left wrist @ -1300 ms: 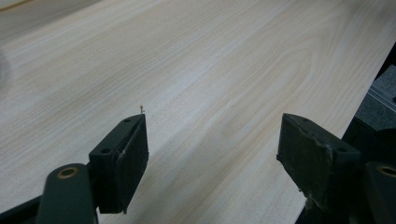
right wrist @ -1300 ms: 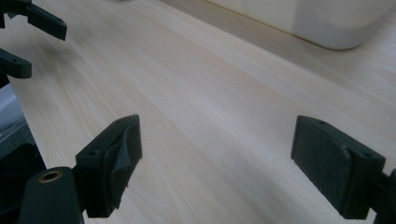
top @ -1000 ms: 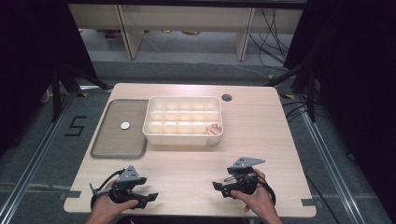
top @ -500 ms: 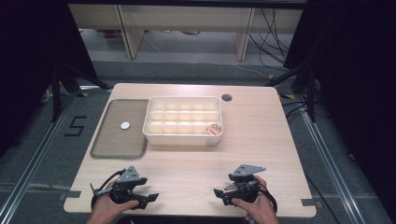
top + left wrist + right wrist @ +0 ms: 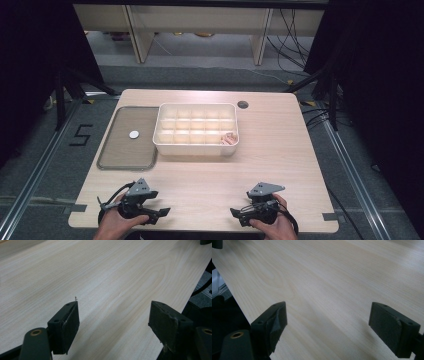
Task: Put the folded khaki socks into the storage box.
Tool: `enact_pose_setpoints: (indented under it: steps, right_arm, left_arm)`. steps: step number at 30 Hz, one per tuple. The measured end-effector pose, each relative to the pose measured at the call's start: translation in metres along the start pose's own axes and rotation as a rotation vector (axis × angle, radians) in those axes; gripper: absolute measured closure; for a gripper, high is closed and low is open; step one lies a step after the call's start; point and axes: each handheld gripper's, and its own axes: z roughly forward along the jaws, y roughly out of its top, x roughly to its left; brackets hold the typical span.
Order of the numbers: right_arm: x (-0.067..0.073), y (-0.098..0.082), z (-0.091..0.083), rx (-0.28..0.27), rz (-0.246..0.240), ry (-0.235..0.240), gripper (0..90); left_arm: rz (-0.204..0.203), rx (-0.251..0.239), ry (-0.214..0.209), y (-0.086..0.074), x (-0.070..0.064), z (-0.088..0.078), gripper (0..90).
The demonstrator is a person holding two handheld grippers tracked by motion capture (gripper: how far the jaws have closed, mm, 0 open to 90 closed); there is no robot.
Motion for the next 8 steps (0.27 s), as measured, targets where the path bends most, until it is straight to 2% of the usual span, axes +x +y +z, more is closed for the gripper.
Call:
enact_pose_setpoints:
  steps: [3, 4, 8]
  right_arm:
    - [-0.0003, -0.0002, 0.0007, -0.001, -0.010, -0.005, 16.0]
    - [-0.0005, -0.0002, 0.0011, 0.000, -0.010, 0.002, 16.1]
    - [0.0001, 0.0000, 0.0012, 0.003, -0.011, -0.002, 16.1]
  left_arm:
    - [-0.003, -0.003, 0.000, 0.0000, -0.0001, 0.0003, 24.1]
    - [-0.027, -0.024, 0.001, -0.0003, -0.0017, 0.0017, 24.1]
    - [-0.030, -0.023, 0.002, -0.0005, -0.0014, 0.0019, 24.1]
